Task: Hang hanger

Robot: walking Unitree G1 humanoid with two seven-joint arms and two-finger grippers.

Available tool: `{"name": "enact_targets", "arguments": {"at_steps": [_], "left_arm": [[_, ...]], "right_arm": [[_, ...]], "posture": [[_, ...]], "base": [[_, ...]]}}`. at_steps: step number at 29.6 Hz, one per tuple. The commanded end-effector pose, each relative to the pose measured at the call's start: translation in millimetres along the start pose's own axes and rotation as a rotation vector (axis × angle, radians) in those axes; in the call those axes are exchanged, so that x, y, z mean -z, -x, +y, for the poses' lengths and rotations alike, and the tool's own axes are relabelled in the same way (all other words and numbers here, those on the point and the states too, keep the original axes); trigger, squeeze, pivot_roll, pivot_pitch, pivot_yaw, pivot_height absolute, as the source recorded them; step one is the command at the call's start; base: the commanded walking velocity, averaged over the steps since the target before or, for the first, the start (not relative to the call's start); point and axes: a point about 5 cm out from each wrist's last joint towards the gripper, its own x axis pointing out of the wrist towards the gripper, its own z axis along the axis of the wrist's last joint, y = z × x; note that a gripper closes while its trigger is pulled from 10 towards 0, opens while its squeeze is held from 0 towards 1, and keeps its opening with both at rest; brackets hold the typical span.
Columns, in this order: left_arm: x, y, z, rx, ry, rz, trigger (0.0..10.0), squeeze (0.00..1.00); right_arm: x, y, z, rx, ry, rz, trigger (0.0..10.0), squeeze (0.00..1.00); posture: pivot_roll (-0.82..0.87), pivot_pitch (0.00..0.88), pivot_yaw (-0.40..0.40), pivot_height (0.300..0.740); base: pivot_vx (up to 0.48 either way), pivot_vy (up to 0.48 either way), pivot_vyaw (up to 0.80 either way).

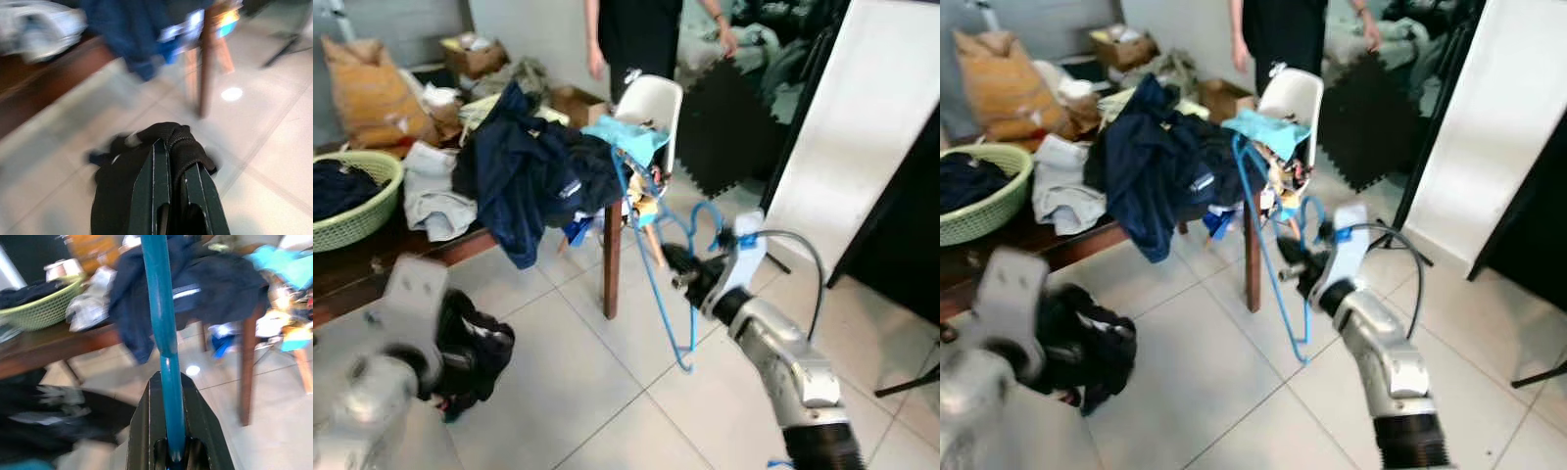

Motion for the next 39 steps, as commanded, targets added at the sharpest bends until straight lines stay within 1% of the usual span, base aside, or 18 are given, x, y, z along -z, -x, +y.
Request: {"name": "enact_targets", "arguments": {"at_steps": [1, 3, 4, 5, 6, 7, 8, 9, 10, 11, 12, 15, 16, 18, 23, 27, 35, 39], "left_arm": [[-15.7, 3.3, -4.7, 0.025, 0.029, -0.132, 10.0, 0.0], [-15.7, 3.3, -4.7, 0.025, 0.029, -0.132, 10.0, 0.0], [-13.4, 10.3, -10.3, 0.044, 0.111, -0.155, 10.0, 0.0], [-13.4, 10.3, -10.3, 0.044, 0.111, -0.155, 10.0, 0.0], [-10.0, 19.4, -14.9, 0.047, 0.16, -0.171, 10.0, 0.0], [-10.0, 19.4, -14.9, 0.047, 0.16, -0.171, 10.0, 0.0], [-3.7, 31.3, -20.0, 0.035, 0.251, -0.164, 10.0, 0.0], [0.7, 42.4, -25.0, 0.011, 0.313, -0.16, 10.0, 0.0], [0.7, 42.4, -25.0, 0.011, 0.313, -0.16, 10.0, 0.0], [5.4, 50.3, -32.4, 0.006, 0.373, -0.151, 10.0, 0.0], [6.5, 53.4, -37.9, -0.002, 0.395, -0.156, 10.0, 0.0], [5.3, 52.6, -41.0, 0.0, 0.4, -0.17, 10.0, 0.0], [3.2, 50.3, -42.8, 0.017, 0.424, -0.194, 10.0, 0.0], [3.2, 50.3, -42.8, 0.017, 0.424, -0.194, 10.0, 0.0], [0.5, 50.6, -40.4, 0.043, 0.476, -0.247, 10.0, 0.0], [-0.8, 54.2, -39.7, 0.048, 0.487, -0.261, 10.0, 0.0], [-4.8, 53.6, -44.0, 0.069, 0.493, -0.292, 10.0, 0.0], [-4.8, 54.8, -42.7, 0.074, 0.481, -0.293, 10.0, 0.0]], "right_arm": [[-4.3, -0.1, 10.5, -0.062, 0.021, -0.013, 10.0, 0.0], [-4.3, -0.1, 10.5, -0.062, 0.021, -0.013, 10.0, 0.0], [4.1, 2.0, 15.4, -0.066, 0.041, 0.013, 10.0, 0.0], [4.1, 2.0, 15.4, -0.066, 0.041, 0.013, 10.0, 0.0], [10.5, 5.2, 14.2, -0.02, 0.049, 0.026, 10.0, 0.0], [10.5, 5.2, 14.2, -0.02, 0.049, 0.026, 10.0, 0.0], [13.7, 10.6, 7.1, 0.045, 0.084, 0.04, 10.0, 0.0], [21.2, 17.7, 1.3, 0.092, 0.112, 0.069, 10.0, 0.0], [21.2, 17.7, 1.3, 0.092, 0.112, 0.069, 10.0, 0.0], [26.7, 23.8, -1.5, 0.116, 0.136, 0.089, 10.0, 0.0], [30.1, 26.8, -3.9, 0.124, 0.143, 0.104, 10.0, 0.0], [32.8, 27.7, -6.2, 0.127, 0.135, 0.113, 10.0, 0.0], [33.2, 27.2, -7.5, 0.125, 0.108, 0.11, 10.0, 0.0], [33.2, 27.2, -7.5, 0.125, 0.108, 0.11, 10.0, 0.0], [33.0, 29.3, -5.5, 0.126, 0.068, 0.093, 10.0, 0.0], [33.9, 31.4, -6.1, 0.139, 0.063, 0.087, 10.0, 0.0], [32.2, 31.6, -5.1, 0.122, 0.038, 0.075, 10.0, 0.0], [32.6, 33.0, -3.7, 0.13, 0.039, 0.07, 10.0, 0.0]], "posture": [[0.03, 0.0, -0.047, 0.74], [0.03, 0.0, -0.047, 0.74], [0.03, 0.0, -0.057, 0.74], [0.03, 0.0, -0.057, 0.74], [0.02, 0.0, -0.066, 0.74], [0.02, 0.0, -0.066, 0.74], [0.01, 0.0, -0.075, 0.74], [0.0, 0.0, -0.079, 0.74], [0.0, 0.0, -0.079, 0.74], [0.01, 0.0, -0.083, 0.74], [0.01, 0.0, -0.083, 0.74], [0.01, 0.0, -0.085, 0.74], [0.0, 0.0, -0.075, 0.74], [0.0, 0.0, -0.075, 0.74], [-0.01, 0.0, -0.048, 0.74], [-0.02, 0.0, -0.038, 0.74], [-0.03, 0.0, -0.034, 0.74], [-0.03, 0.0, -0.013, 0.74]], "base": [[0.0, 0.0, -0.79], [0.0, 0.0, -0.79], [0.0, 0.0, -0.79], [0.0, 0.0, -0.79], [0.0, 0.0, -0.79], [0.0, 0.0, -0.79], [0.0, 0.0, -0.8], [0.0, 0.0, -0.8], [0.0, 0.0, -0.8], [0.0, 0.0, -0.8], [0.0, 0.0, -0.8], [0.0, 0.0, -0.8], [0.0, 0.0, -0.8], [0.0, 0.0, -0.8], [0.0, 0.0, -0.8], [0.0, 0.0, -0.8], [0.0, 0.0, -0.8], [0.0, 0.0, 0.0]]}}
